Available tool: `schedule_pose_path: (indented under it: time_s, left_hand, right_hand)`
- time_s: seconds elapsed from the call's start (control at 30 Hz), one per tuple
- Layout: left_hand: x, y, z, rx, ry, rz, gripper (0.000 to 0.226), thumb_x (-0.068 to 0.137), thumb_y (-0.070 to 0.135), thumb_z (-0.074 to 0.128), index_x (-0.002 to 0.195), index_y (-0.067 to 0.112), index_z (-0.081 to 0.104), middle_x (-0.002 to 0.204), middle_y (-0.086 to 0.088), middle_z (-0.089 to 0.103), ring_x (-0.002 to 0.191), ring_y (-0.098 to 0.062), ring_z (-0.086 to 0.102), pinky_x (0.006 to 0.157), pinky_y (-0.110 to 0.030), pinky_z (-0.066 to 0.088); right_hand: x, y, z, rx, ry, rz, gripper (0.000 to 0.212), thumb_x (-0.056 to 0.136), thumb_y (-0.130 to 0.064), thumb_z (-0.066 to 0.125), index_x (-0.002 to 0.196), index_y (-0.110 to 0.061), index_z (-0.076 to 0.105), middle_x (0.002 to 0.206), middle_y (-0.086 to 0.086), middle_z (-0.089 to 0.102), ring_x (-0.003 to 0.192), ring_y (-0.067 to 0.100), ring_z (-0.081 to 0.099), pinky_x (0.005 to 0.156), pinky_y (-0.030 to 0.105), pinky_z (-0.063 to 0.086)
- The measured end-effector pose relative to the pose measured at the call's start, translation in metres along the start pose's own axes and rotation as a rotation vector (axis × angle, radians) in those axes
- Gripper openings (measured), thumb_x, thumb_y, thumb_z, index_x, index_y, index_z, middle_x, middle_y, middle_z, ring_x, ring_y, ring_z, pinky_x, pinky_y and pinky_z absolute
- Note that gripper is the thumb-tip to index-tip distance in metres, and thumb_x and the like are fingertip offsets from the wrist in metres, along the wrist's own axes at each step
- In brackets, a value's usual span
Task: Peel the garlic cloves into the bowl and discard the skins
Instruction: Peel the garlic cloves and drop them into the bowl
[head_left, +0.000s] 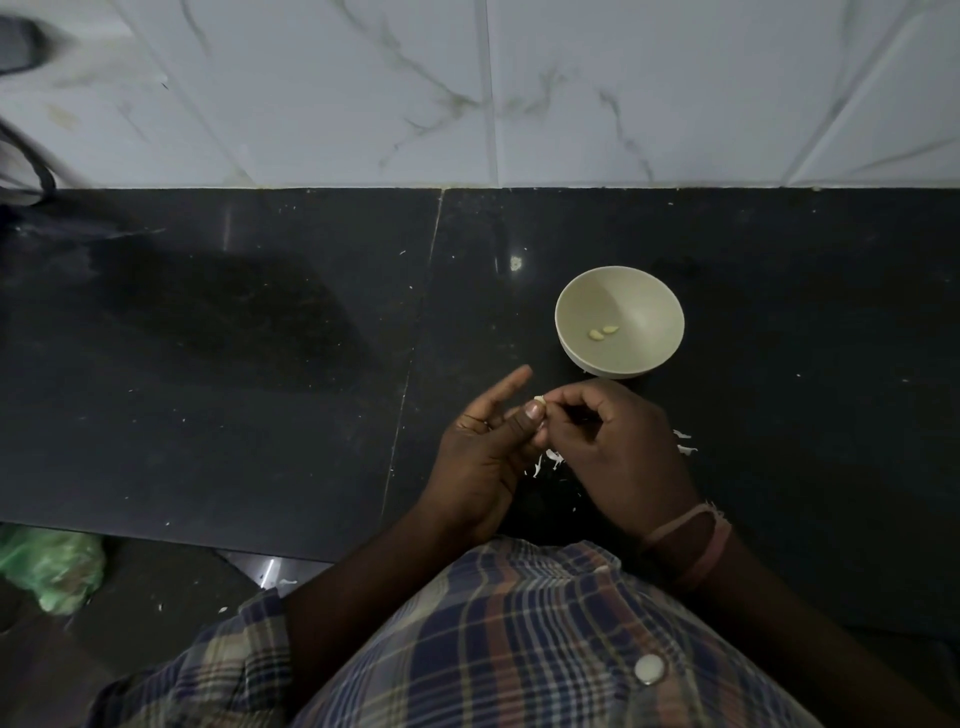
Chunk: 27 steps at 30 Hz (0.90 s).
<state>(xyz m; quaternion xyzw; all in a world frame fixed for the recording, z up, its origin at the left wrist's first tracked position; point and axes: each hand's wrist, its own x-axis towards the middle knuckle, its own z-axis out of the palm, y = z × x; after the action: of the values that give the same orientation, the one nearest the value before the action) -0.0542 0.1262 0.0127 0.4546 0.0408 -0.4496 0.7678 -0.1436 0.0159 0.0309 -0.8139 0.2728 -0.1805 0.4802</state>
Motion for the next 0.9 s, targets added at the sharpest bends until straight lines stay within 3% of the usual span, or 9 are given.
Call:
schedule_pose_path:
  time_s: [0.17, 0.37, 0.57, 0.9]
  left_hand:
    - [-0.0007, -0.0001, 0.0036, -0.047, 0.006, 0.014, 0.019, 0.079, 0.006, 0.066, 0.093, 0.008, 0.077, 0.091, -0.011, 0.075, 0.076, -0.013, 0.071, 0.068, -0.020, 0.059]
    - [-0.0012, 0.0018, 0.0034, -0.062, 0.000, 0.005, 0.015, 0.082, 0.008, 0.064, 0.091, 0.009, 0.077, 0.086, -0.010, 0.074, 0.072, -0.011, 0.071, 0.067, -0.020, 0.060]
    - [-0.0027, 0.0030, 0.0049, -0.100, 0.004, -0.022, 0.015, 0.086, 0.010, 0.062, 0.098, 0.005, 0.069, 0.087, -0.010, 0.074, 0.073, -0.010, 0.071, 0.066, -0.017, 0.058]
    - [-0.0023, 0.0021, 0.0030, -0.095, 0.027, -0.053, 0.014, 0.088, 0.010, 0.064, 0.098, 0.007, 0.073, 0.092, -0.013, 0.074, 0.078, -0.013, 0.073, 0.075, -0.023, 0.061]
  right_hand:
    - [-0.0012, -0.0060, -0.0014, 0.177, -0.005, 0.085, 0.009, 0.091, -0.008, 0.069, 0.097, -0.012, 0.074, 0.083, -0.003, 0.075, 0.073, 0.004, 0.072, 0.070, 0.025, 0.059]
    - [-0.0010, -0.0095, -0.0013, 0.255, -0.019, 0.170, 0.010, 0.097, -0.014, 0.064, 0.101, -0.011, 0.073, 0.079, -0.001, 0.075, 0.066, 0.008, 0.070, 0.062, 0.018, 0.055]
    - [0.0002, -0.0087, -0.0010, 0.254, -0.010, 0.207, 0.012, 0.099, -0.016, 0.062, 0.097, -0.015, 0.073, 0.075, -0.001, 0.075, 0.063, 0.016, 0.071, 0.064, 0.029, 0.058]
    - [-0.0002, -0.0079, -0.0044, 0.214, -0.045, 0.191, 0.020, 0.100, -0.011, 0.053, 0.101, -0.015, 0.073, 0.080, -0.001, 0.075, 0.068, 0.013, 0.072, 0.071, 0.037, 0.061]
